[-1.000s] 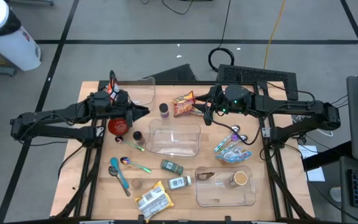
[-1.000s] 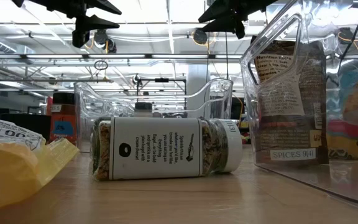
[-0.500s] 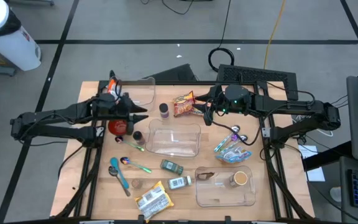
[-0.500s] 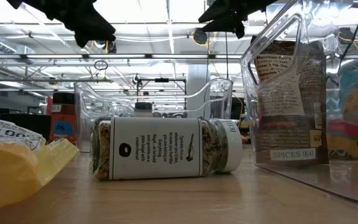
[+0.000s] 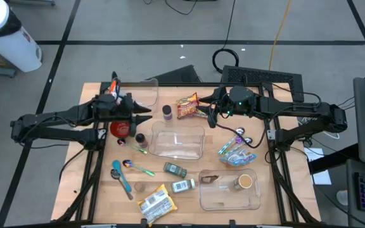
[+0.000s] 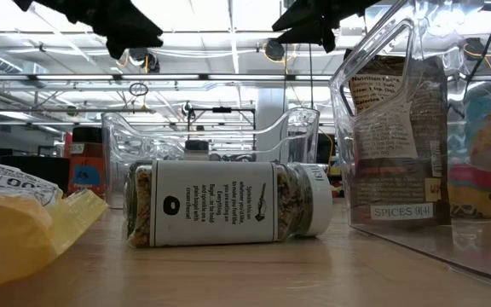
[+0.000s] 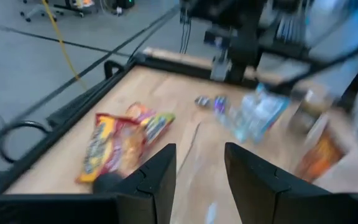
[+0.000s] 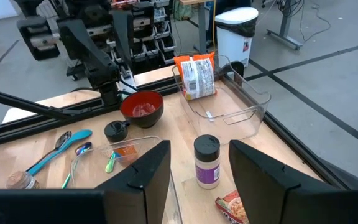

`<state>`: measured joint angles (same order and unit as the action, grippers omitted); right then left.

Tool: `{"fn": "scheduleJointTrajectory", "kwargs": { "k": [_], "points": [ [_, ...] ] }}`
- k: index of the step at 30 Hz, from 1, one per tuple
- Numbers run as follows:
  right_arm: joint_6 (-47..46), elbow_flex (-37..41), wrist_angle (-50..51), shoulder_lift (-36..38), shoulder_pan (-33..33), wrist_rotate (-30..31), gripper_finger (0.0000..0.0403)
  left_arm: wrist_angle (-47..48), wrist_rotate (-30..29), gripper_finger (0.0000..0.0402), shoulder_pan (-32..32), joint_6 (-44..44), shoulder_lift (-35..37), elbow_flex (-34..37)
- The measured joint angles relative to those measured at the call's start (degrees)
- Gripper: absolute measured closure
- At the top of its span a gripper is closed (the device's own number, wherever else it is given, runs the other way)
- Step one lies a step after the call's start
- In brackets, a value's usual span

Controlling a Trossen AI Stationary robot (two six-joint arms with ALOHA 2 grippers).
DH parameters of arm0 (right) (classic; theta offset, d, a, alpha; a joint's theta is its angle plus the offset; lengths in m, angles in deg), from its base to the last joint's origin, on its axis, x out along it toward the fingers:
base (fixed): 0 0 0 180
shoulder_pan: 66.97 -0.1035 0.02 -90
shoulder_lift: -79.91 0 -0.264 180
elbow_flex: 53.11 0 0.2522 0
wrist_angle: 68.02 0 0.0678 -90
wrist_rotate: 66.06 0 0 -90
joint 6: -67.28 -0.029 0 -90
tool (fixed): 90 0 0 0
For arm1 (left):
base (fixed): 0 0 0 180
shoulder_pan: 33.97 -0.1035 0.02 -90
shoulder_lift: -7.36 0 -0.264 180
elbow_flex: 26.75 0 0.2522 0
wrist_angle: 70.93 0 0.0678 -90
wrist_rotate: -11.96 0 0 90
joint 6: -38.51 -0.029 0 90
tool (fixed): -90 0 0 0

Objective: Pick & Place Food Item
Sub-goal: Put the purple seasoning bottle into the bottom transparent bin

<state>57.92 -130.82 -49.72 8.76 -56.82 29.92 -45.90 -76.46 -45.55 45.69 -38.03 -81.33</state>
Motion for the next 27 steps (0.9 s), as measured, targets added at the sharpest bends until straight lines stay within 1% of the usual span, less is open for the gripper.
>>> {"fn": "scheduleJointTrajectory", "kwargs": {
  "k": [2,7,9,11,14,17,19,24,27],
  "points": [
    [0.0,0.0,0.0,0.0,0.0,0.0,0.0248,-3.5,0.1,0.0259,0.1,6.0,-0.1,0.0],
    [0.0,0.0,0.0,0.0,0.0,0.0,0.0248,-17.4,-0.1,0.0259,0.1,24.2,0.0,0.0],
    [0.0,0.0,0.0,0.0,0.0,0.0,0.0248,-21.8,-0.1,0.0259,0.1,29.8,0.0,0.0],
    [0.4,0.0,0.0,0.0,0.0,0.0,0.0248,-25.4,-0.4,0.0259,0.1,30.9,0.0,0.0],
    [1.7,0.0,0.0,0.0,0.0,0.0,0.0248,-29.9,-2.8,0.0259,0.0,30.3,0.0,-0.1],
    [1.7,0.0,0.0,0.0,0.0,0.0,0.0248,-32.0,-3.2,0.0259,0.0,31.2,0.0,-0.1],
    [1.7,0.0,0.0,0.0,0.0,0.0,0.0248,-32.5,-3.1,0.0259,0.1,30.7,0.0,-0.1],
    [1.5,0.0,0.0,0.0,0.0,0.0,0.0248,-32.8,-2.9,0.0258,0.1,26.5,-1.3,-0.1],
    [1.5,0.0,0.0,0.0,0.0,0.0,0.0248,-32.4,-2.3,0.0258,0.1,26.5,-2.6,-0.1]
  ]
}}
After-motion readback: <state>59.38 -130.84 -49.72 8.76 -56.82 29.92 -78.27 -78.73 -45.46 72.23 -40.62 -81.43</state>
